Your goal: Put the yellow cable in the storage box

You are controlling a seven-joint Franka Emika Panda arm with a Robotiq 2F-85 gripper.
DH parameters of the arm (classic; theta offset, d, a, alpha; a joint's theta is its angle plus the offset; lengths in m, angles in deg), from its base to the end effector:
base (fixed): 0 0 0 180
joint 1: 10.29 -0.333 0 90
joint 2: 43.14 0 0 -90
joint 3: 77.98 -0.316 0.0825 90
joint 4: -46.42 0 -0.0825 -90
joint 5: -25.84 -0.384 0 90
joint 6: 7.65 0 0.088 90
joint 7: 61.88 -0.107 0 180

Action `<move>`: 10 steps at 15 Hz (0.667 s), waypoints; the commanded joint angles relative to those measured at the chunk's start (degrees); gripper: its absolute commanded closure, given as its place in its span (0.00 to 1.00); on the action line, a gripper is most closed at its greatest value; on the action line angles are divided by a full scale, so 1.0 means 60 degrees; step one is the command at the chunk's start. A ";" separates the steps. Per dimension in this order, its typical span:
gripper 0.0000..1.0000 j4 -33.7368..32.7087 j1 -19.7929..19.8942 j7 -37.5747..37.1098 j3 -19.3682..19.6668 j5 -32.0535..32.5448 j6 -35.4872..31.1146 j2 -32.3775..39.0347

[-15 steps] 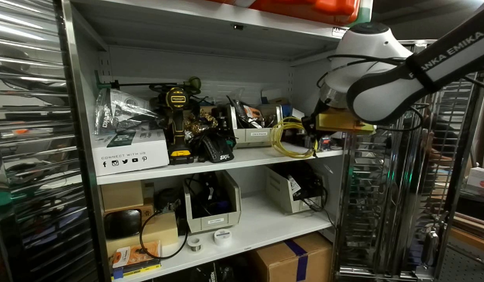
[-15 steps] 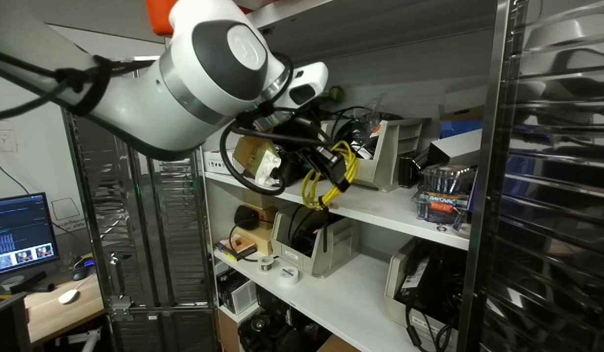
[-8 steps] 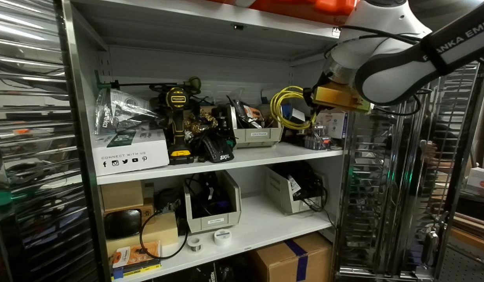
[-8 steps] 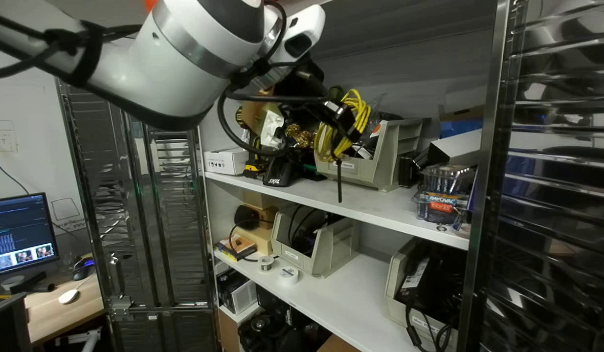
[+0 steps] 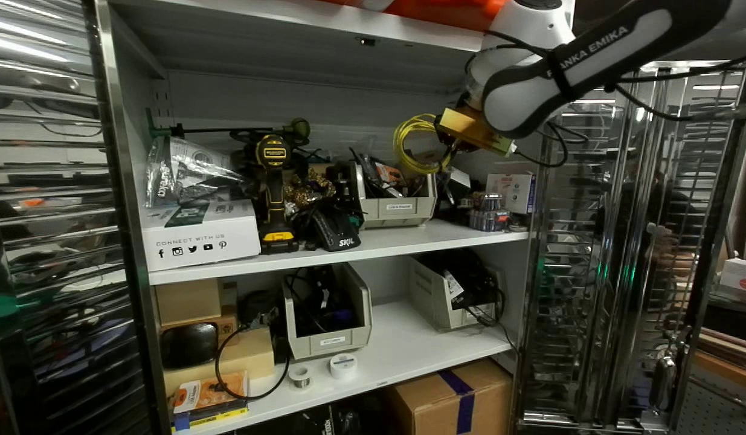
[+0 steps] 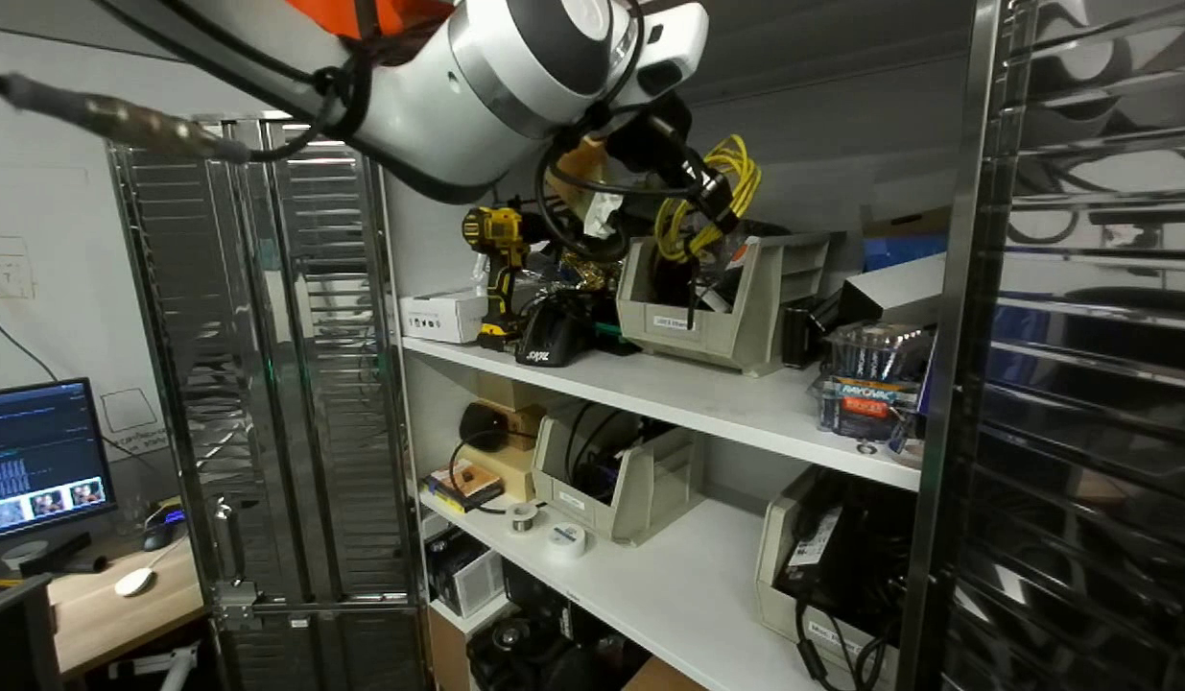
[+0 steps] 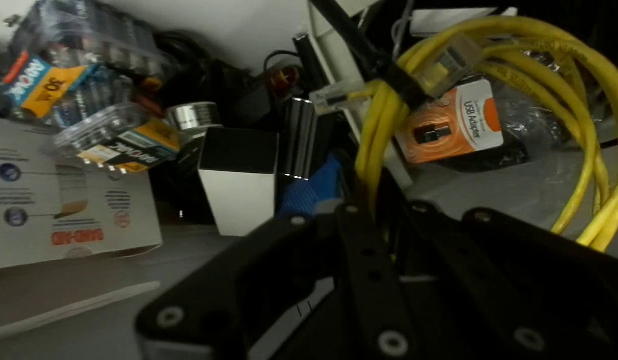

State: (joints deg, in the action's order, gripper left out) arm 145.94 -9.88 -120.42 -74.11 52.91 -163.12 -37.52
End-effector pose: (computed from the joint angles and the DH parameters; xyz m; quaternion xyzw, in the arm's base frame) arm 0.6423 -0.0297 0.6144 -0.8301 0.3278 -0.4503 0.0270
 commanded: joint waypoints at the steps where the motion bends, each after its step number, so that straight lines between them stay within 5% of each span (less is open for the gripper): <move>1: 0.94 -0.2375 -0.0112 0.0929 -0.0077 -0.1482 0.0798 0.1409; 6: 0.94 -0.4586 -0.0173 0.1236 0.0233 -0.2339 0.1781 0.3052; 10: 0.94 -0.5756 0.0058 0.2473 -0.0127 -0.3761 0.2576 0.4018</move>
State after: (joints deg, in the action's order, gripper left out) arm 122.81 -10.28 -111.40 -73.51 36.86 -153.90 -20.24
